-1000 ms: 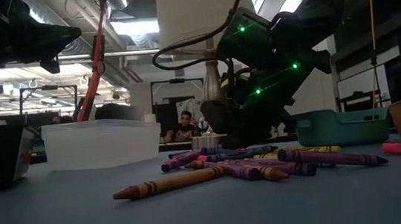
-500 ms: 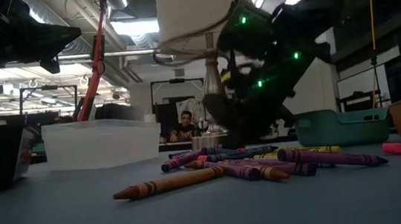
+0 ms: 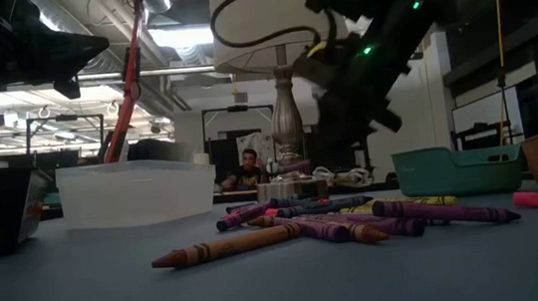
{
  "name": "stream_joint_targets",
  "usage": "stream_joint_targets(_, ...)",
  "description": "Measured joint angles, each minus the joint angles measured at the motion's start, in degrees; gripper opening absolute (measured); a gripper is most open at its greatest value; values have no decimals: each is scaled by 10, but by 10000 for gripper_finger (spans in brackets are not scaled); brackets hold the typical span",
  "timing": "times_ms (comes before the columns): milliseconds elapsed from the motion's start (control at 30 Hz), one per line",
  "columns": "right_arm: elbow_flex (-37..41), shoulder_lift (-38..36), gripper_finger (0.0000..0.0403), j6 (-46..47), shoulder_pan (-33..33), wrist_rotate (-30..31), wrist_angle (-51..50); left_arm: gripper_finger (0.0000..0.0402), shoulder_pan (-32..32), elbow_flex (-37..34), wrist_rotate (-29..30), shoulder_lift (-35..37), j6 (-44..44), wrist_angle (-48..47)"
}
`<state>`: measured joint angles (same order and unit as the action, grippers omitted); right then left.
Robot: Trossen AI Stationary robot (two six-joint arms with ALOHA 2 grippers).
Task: Sort crayons
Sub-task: Put the violet crayon into the green bin
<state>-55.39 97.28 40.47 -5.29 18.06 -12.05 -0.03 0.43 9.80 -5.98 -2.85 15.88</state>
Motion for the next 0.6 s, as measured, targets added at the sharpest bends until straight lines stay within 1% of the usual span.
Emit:
stream_joint_targets(133,0,-42,25,-4,0,-22,-68,0,0,0,0,0,0,0)
stream_joint_targets(367,0,-116,26,-5,0,-27,-191,0,0,0,0,0,0,0)
stream_joint_targets(433,0,-135,26,-5,0,-27,-241,0,0,0,0,0,0,0)
stream_joint_targets(600,0,-169,26,-4,0,-27,-345,0,0,0,0,0,0,0)
